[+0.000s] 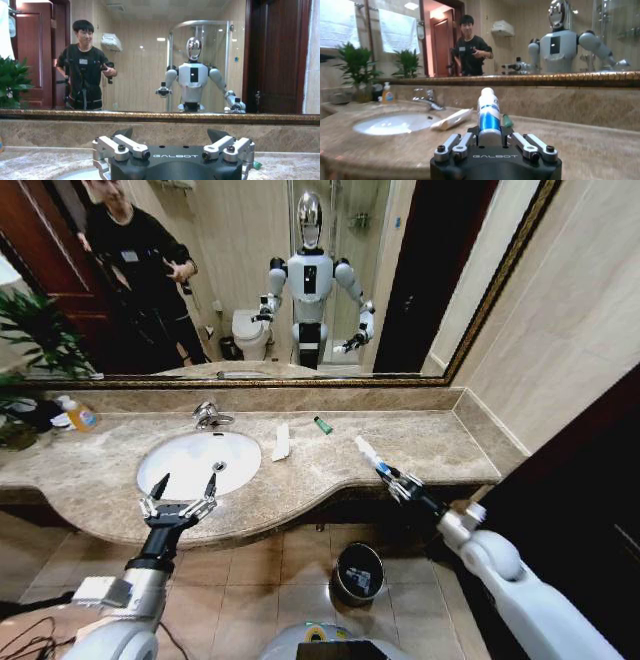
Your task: Pick up the trash from the sink and place it in the trash bin.
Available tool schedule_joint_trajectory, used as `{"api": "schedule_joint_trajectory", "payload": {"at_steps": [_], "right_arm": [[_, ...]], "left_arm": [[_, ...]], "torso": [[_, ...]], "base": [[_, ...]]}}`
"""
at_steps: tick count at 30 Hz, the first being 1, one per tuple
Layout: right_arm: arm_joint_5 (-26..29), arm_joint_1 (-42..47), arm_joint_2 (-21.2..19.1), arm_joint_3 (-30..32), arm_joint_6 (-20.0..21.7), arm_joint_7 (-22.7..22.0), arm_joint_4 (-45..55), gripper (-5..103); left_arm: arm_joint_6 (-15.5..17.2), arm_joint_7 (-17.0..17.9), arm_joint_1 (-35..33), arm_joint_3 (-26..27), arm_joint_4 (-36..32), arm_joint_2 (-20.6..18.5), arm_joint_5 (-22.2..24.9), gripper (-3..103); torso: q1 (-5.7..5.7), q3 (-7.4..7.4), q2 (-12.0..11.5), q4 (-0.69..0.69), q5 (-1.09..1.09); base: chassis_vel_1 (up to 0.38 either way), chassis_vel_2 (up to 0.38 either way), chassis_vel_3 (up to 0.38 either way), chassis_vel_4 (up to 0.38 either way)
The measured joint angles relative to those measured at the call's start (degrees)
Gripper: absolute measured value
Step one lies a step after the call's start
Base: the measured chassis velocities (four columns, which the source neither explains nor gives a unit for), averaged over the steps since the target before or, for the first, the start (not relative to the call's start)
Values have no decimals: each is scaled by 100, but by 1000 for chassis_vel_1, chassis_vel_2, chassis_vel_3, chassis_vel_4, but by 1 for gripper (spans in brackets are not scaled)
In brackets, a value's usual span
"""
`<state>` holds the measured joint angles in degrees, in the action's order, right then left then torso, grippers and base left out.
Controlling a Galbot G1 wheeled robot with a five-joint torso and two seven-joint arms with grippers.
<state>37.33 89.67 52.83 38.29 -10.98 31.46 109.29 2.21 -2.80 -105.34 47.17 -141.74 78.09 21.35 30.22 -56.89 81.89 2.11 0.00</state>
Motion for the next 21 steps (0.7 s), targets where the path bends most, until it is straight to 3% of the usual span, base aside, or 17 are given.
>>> {"api": "schedule_joint_trajectory", "payload": {"at_steps": [6, 17, 21], "right_arm": [[-600, 719, 681, 152, -350, 357, -162, 27], [-1132, 840, 1095, 25, -400, 635, -658, 27], [-1477, 745, 1246, -148, -556, 688, -1292, 27]], "left_arm": [[0, 0, 0, 0, 0, 0, 0, 100], [0, 0, 0, 0, 0, 0, 0, 100], [0, 0, 0, 0, 0, 0, 0, 100]], "torso": [[0, 0, 0, -1, 0], [0, 0, -1, 0, -1], [0, 0, -1, 0, 0]], "base": [[0, 0, 0, 0], [0, 0, 0, 0], [0, 0, 0, 0]]}}
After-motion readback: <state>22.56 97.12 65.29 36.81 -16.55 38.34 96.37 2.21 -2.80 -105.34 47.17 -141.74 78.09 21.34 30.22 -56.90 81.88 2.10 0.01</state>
